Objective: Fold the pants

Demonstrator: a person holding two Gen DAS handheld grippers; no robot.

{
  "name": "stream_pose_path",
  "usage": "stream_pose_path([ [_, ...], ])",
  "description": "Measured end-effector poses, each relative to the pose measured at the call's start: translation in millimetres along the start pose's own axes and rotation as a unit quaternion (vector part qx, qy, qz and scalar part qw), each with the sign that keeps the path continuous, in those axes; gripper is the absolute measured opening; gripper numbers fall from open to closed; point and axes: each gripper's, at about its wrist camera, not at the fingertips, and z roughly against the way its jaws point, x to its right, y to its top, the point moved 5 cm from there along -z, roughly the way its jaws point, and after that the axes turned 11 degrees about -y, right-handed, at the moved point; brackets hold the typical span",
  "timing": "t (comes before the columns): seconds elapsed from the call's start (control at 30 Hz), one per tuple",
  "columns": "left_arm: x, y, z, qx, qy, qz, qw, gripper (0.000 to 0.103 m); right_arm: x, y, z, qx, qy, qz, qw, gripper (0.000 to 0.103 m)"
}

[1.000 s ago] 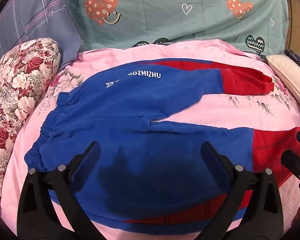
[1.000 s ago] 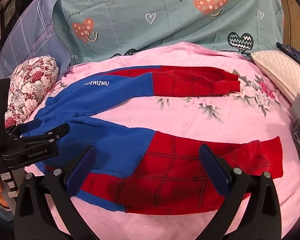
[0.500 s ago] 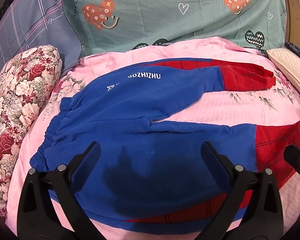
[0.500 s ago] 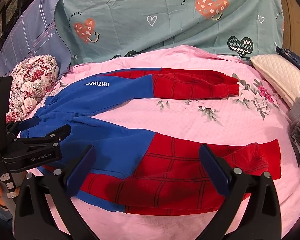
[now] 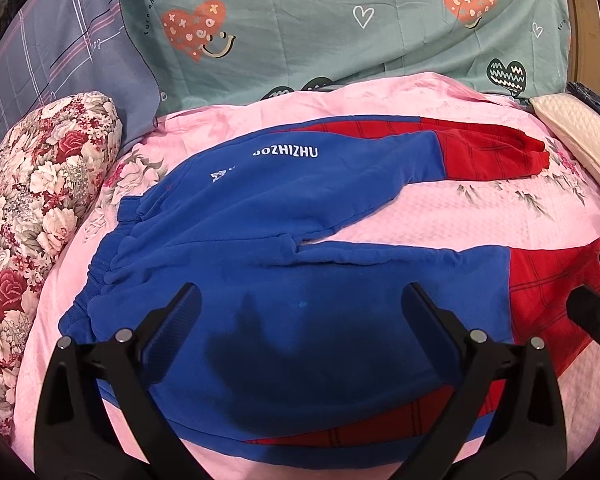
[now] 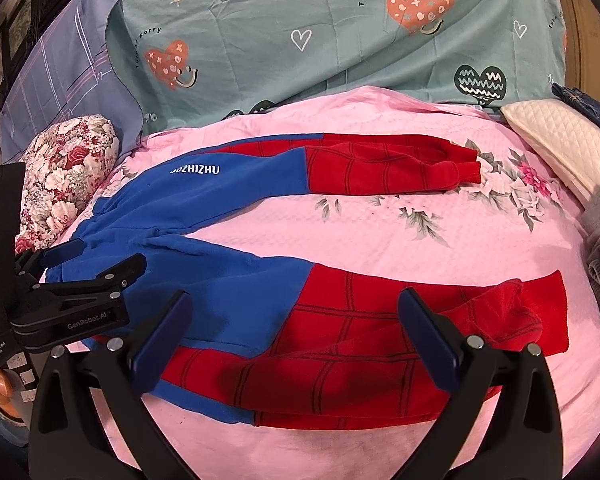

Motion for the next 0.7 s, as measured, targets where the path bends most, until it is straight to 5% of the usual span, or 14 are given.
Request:
stream_pose_path([
  [0.7,0.3,-0.2,-1.2,-0.003,-0.001,0.000,1.0000,0.101,-0.2,0.1,0.3,0.000,0.003,-0.003,1.000,0.102],
])
